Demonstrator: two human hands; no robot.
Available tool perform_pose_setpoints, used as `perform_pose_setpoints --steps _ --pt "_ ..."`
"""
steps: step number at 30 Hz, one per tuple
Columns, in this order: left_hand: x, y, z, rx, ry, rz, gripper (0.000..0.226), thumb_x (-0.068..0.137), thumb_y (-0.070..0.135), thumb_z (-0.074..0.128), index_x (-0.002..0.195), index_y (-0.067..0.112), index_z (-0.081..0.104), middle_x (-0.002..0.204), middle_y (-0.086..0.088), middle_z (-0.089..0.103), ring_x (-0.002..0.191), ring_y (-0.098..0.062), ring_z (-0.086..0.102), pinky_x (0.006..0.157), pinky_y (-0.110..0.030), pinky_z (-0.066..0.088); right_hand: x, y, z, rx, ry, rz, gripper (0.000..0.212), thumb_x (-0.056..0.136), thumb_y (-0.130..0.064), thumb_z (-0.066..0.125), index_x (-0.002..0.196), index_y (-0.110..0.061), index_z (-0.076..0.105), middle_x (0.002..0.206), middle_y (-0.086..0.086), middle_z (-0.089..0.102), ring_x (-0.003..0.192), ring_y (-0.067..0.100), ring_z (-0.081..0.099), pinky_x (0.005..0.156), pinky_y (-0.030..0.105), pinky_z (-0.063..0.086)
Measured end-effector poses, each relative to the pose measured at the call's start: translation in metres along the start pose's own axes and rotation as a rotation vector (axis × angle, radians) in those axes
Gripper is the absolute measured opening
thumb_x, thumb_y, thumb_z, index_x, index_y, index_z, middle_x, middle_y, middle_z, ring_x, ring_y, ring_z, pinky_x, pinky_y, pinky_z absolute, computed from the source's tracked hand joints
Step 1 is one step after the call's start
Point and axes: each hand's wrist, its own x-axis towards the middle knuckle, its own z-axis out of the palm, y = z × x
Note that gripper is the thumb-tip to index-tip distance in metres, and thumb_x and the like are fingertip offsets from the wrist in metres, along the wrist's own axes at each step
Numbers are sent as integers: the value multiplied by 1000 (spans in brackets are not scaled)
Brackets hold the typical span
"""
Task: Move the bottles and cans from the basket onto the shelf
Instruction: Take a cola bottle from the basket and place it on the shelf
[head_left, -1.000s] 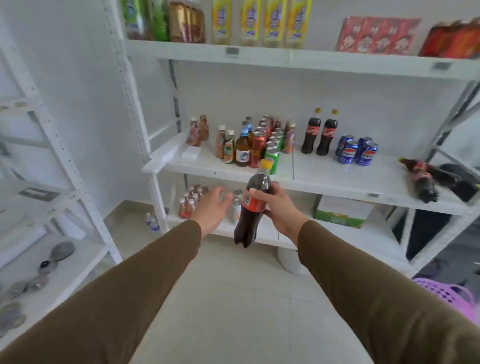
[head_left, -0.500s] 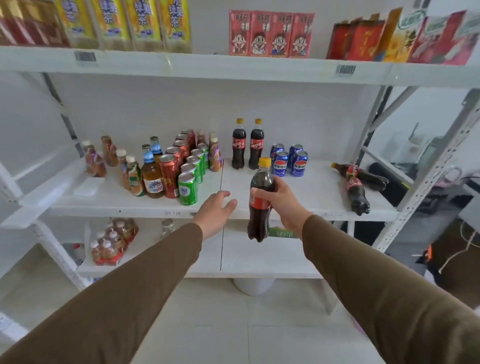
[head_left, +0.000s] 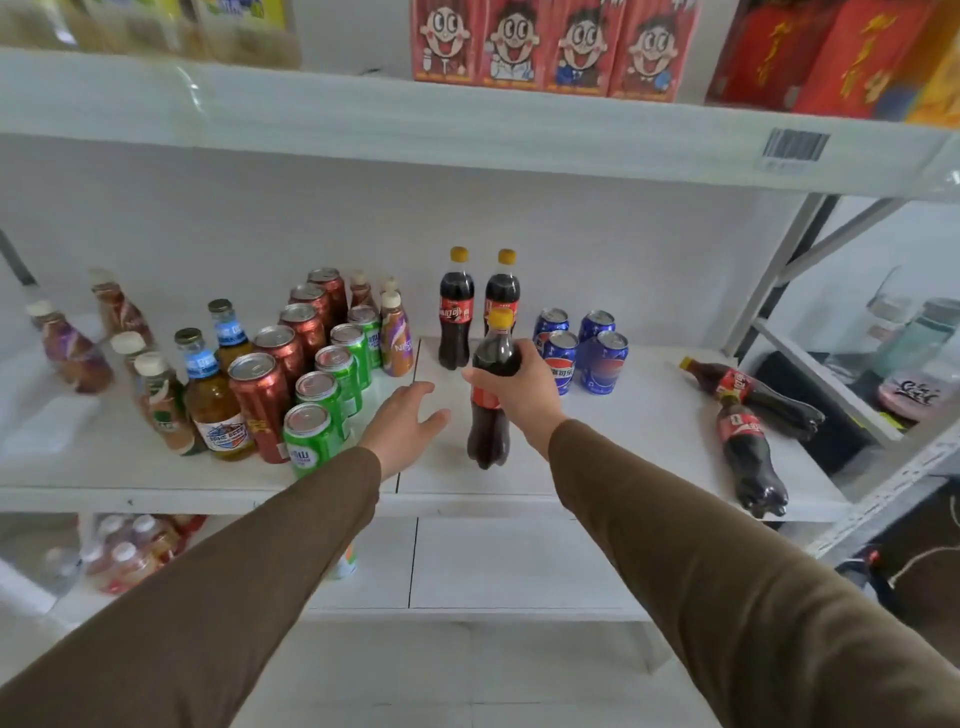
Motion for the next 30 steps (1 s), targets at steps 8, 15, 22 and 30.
perform_pose_setpoints --steps 8,15,22,30 --pt "37 -11 -16 26 92 -43 61 94 31 65 149 18 40 154 -7 41 140 -24 39 112 -36 33 75 -5 42 -34 -55 -38 64 69 -52 84 117 -40 42 119 -6 62 115 23 59 96 45 52" --pt "65 -7 -12 26 153 -65 62 93 26 68 148 16 41 150 -6 45 138 -22 41 110 -31 33 107 4 55 -66 -23 -53 72 67 -60 80 123 -42 41 112 -4 49 107 25 56 95 48 51" --pt "77 -9 1 20 167 -120 63 91 26 70 146 16 41 151 -7 43 138 -24 40 110 -33 33 124 29 62 23 -143 -141 72 68 -39 88 128 -31 49 125 -6 58 124 21 50 103 41 42" --pt "82 -14 11 25 144 -200 69 91 30 70 149 17 37 157 -9 36 142 -26 36 114 -37 31 130 77 51 -87 -430 -41 66 80 -7 79 132 -24 43 116 -14 59 108 13 57 77 14 44"
